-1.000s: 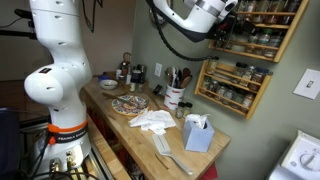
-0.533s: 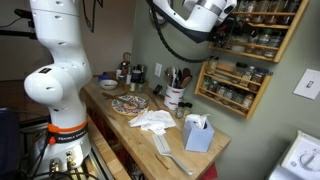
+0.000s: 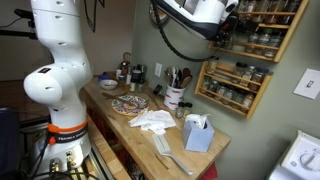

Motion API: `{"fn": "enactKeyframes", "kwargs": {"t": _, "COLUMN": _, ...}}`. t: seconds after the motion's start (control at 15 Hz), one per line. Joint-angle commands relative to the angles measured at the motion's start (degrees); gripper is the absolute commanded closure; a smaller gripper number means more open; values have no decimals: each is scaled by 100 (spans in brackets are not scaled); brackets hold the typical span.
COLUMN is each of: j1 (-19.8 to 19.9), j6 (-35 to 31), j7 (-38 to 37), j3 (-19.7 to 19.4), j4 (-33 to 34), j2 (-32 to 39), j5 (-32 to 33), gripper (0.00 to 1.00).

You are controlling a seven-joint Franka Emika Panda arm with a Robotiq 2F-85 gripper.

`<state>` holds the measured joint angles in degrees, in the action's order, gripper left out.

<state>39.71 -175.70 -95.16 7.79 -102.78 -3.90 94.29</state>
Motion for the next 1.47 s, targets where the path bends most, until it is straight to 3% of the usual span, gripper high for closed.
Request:
{"fn": "enactKeyframes", "kwargs": {"t": 0.0, "j1": 25, "j6": -241, "j7": -688, "j3": -34, "j4": 320, "j2": 210, "j5": 707, "gripper": 0}}
{"fn": "enactKeyframes", "kwargs": {"t": 0.67, "j1": 22, "j6": -477, "j7": -1855, "j3": -70, "j4": 674, "j2": 455, "j5": 1936, "gripper": 0}}
{"fn": "enactKeyframes", "kwargs": {"t": 0.8, "j1": 19, "j6": -516, "j7": -2051, "j3": -75, "j4": 753, "j2": 488, "j5": 2152, "gripper": 27}}
{"fn": "enactKeyframes", "kwargs": {"t": 1.0, "j1": 16, "j6": -502, "j7": -2340, "j3": -66, "j4": 836, "j2": 514, "j5": 2452, "gripper": 51}}
{"fn": "enactKeyframes", "kwargs": {"t": 1.07, "j1": 13, "j6": -513, "j7": -2423, "j3": -60, "j4": 861, "j2": 524, "j5": 2545, "gripper": 55}}
{"fn": "enactKeyframes", "kwargs": {"t": 1.2, "j1": 4, "j6": -562, "j7": -2599, "j3": -35, "j4": 910, "j2": 533, "j5": 2721, "gripper": 55}}
{"fn": "enactKeyframes", "kwargs": {"t": 1.4, "j1": -4, "j6": -573, "j7": -2853, "j3": -17, "j4": 983, "j2": 559, "j5": 2984, "gripper": 44}}
